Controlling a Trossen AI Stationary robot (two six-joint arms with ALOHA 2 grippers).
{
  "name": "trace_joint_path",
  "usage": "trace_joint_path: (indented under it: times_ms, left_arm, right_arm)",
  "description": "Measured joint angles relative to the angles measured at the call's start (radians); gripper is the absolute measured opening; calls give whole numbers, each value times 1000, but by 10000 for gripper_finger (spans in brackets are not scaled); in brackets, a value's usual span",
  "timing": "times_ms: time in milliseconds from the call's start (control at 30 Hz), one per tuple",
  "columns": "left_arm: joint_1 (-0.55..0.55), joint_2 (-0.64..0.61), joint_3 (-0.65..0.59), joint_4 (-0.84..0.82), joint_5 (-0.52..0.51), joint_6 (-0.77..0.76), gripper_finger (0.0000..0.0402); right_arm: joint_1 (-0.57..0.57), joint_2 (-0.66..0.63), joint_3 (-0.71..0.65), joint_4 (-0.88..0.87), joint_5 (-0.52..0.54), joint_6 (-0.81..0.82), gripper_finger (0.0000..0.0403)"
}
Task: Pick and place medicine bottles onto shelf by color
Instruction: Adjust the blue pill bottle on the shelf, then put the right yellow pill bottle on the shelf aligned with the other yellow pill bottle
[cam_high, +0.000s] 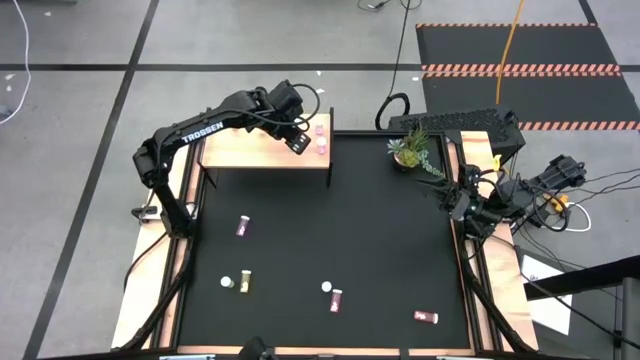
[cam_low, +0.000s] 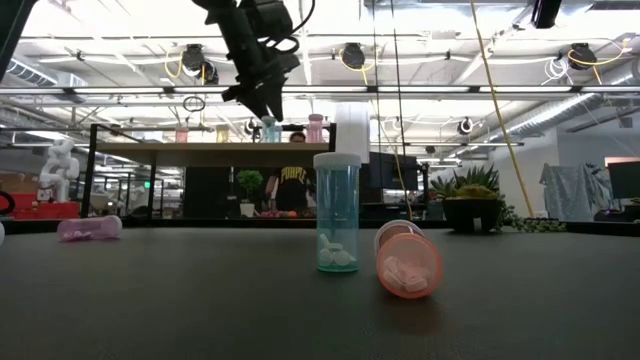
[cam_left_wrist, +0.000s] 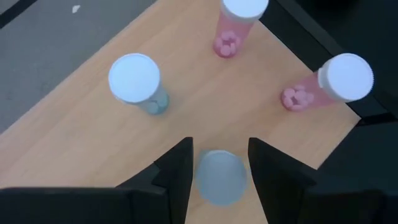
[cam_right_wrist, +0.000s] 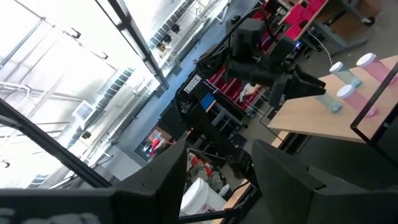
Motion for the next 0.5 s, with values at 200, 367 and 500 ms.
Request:
trace_joint_path:
  times_ms: [200,367,500]
  left_arm:
    - [2,0,0,15,-24,12,154]
    - [1,0,0,45,-24,58,155]
    - [1,0,0,52,-23,60,155]
  right_arm:
    - [0,-30,0,-2,1,-16,176]
    - [0,-60,0,-27,2,-18,176]
    - [0,-66,0,-57,2,-13,176]
